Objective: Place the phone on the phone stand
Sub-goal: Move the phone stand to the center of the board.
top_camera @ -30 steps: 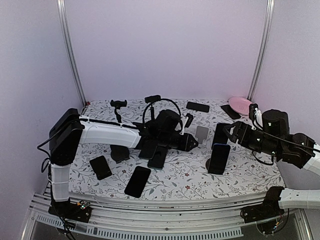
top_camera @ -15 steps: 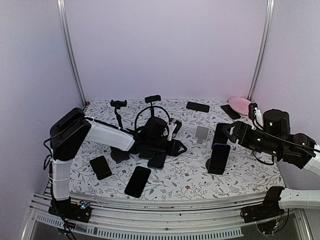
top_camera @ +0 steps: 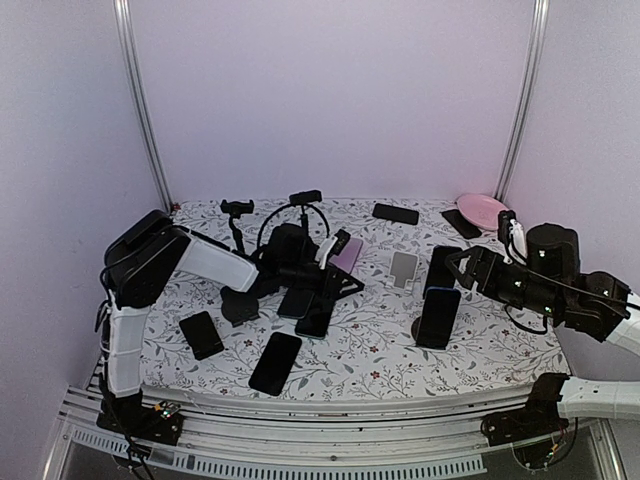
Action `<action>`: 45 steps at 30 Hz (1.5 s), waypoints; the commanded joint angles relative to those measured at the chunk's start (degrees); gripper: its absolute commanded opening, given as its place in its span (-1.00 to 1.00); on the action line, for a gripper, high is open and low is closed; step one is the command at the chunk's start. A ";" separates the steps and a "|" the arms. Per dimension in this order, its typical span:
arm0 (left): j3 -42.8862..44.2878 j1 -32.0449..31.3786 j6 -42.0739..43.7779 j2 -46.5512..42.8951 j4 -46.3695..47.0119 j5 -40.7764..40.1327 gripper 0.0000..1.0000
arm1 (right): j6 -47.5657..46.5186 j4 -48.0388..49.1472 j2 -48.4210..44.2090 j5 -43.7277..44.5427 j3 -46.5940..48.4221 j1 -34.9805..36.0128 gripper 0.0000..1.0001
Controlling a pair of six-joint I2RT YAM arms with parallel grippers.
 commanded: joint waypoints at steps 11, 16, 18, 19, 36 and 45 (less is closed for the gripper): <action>13.56 -0.07 4.15 15.30 8.96 8.56 0.08 | -0.60 2.74 0.97 0.84 -0.67 -0.18 0.61; 18.66 -0.19 2.92 19.27 9.06 7.25 0.09 | -1.09 2.90 1.31 1.01 -0.38 -0.24 0.61; 21.03 -0.14 2.79 20.77 8.34 7.00 0.10 | -1.29 3.00 1.45 0.90 -0.34 -0.19 0.61; 22.27 -0.23 2.79 21.69 7.71 7.14 0.10 | -1.37 3.03 1.52 0.81 -0.38 -0.16 0.61; 36.62 -2.24 1.93 31.07 4.52 6.01 0.07 | -2.30 2.99 1.51 -0.30 -0.42 -0.23 0.61; 42.05 -2.97 0.80 34.46 2.93 6.80 0.01 | -2.17 3.25 1.84 -0.88 -0.62 -0.22 0.61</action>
